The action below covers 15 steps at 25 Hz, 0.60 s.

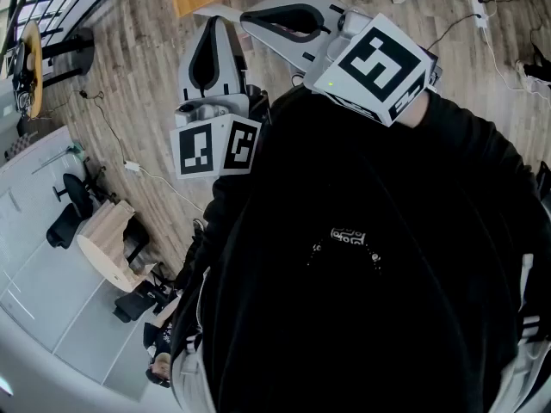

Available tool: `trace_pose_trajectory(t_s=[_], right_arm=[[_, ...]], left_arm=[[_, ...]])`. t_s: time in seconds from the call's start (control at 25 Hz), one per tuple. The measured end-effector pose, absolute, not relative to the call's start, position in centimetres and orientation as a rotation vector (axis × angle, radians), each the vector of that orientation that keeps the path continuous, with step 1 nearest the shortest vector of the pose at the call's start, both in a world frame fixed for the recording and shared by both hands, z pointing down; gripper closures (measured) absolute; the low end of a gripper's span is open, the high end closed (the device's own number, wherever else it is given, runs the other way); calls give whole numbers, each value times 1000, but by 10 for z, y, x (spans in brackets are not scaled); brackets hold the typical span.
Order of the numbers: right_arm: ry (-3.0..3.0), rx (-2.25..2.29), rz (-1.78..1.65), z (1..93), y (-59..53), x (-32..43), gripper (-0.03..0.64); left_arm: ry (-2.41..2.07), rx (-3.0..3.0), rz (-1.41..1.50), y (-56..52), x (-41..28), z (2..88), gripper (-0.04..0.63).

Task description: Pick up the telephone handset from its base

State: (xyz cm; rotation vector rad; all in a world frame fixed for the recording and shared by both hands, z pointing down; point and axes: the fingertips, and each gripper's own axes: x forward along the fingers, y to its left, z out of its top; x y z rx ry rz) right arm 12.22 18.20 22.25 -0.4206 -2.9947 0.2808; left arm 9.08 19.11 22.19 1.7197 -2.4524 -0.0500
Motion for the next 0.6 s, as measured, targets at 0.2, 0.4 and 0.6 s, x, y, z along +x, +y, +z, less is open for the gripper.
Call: trace_pose_trajectory(t_s=[0.2, 0.4, 0.6], right_arm=[[-2991, -405, 331, 220, 184, 124, 601], [-2976, -451, 377, 223, 188, 129, 600], [-2981, -483, 378, 222, 192, 133, 601]], left_arm=[[-2432, 1758, -24, 190, 98, 219, 589], [-2442, 1781, 37, 186, 106, 219, 589], [-2466, 1779, 86, 190, 110, 217, 589]])
